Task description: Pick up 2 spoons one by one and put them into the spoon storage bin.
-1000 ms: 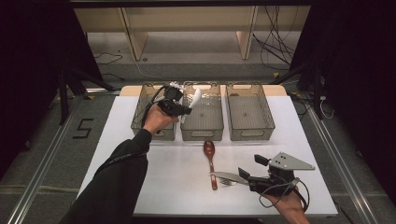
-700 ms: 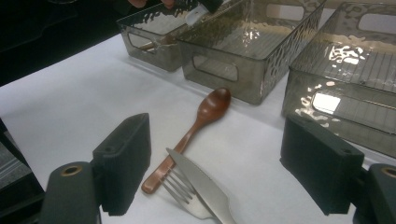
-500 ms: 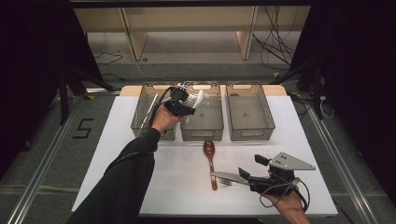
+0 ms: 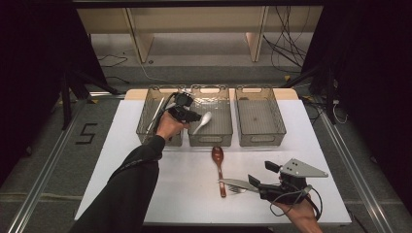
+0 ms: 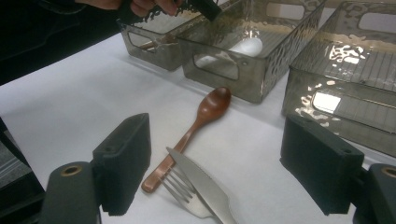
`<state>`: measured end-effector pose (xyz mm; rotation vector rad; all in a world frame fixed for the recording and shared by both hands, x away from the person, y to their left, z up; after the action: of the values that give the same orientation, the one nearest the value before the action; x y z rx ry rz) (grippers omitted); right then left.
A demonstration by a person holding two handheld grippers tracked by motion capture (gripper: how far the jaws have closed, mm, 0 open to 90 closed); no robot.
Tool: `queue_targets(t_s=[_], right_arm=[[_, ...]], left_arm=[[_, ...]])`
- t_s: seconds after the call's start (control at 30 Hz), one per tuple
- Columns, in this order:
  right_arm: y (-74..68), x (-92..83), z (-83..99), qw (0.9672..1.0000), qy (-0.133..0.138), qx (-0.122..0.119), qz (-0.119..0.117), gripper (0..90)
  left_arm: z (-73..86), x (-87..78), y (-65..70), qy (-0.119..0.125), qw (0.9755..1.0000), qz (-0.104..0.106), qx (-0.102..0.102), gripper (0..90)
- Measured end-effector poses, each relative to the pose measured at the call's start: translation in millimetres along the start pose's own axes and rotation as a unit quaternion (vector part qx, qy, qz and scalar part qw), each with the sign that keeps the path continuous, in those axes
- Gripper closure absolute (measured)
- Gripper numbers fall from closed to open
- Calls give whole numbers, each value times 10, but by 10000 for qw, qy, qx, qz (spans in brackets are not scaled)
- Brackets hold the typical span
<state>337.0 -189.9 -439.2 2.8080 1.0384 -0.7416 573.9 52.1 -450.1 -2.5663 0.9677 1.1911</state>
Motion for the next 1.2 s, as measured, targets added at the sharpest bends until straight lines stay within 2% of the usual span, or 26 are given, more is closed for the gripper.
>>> queue_targets(t_s=[0.13, 0.27, 0.4, 0.5, 0.57, 0.8, 0.87, 0.97, 1.1, 1.2], right_arm=[[0, 2, 2, 10000, -8, 2, 6, 254], [-1, 16, 20, 9999, -107, -11, 43, 255], [-1, 36, 34, 9998, -175, -16, 74, 258], [-13, 51, 34, 9998, -188, -26, 58, 261], [-20, 62, 38, 9997, -221, -42, 54, 263], [-16, 122, 33, 9995, -300, -70, 82, 285], [-12, 143, 30, 9994, -331, -91, 103, 285], [-9, 185, 23, 9991, -406, -77, 136, 285], [-27, 282, 20, 9982, -574, -99, 143, 285], [-55, 388, 22, 9971, -740, -128, 140, 289]], left_arm=[[14, -128, 52, -81, 9999, 104, 105, 533], [61, -347, 109, 161, 9997, 169, 104, 446], [182, -570, 120, 340, 9991, 249, 68, 373], [294, -732, 97, 452, 9984, 334, 5, 344], [386, -817, 82, 476, 9984, 318, -24, 325], [646, -1050, 85, 537, 9982, 262, 48, 282], [718, -1094, 109, 479, 9982, 342, 151, 273], [847, -1129, 136, 415, 9984, 329, 211, 258], [993, -1179, 149, 442, 9986, 238, 183, 249], [1066, -1243, 163, 574, 9980, 234, 138, 240]])
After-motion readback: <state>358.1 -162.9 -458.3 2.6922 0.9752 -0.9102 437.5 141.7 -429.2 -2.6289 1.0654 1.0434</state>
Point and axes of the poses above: each handheld gripper's, and its own axes: x roughly forward along the jaws, z roughly out of its underside, y roughly to its right, the point moved 7 cm from there along x, roughly forward along the jaws
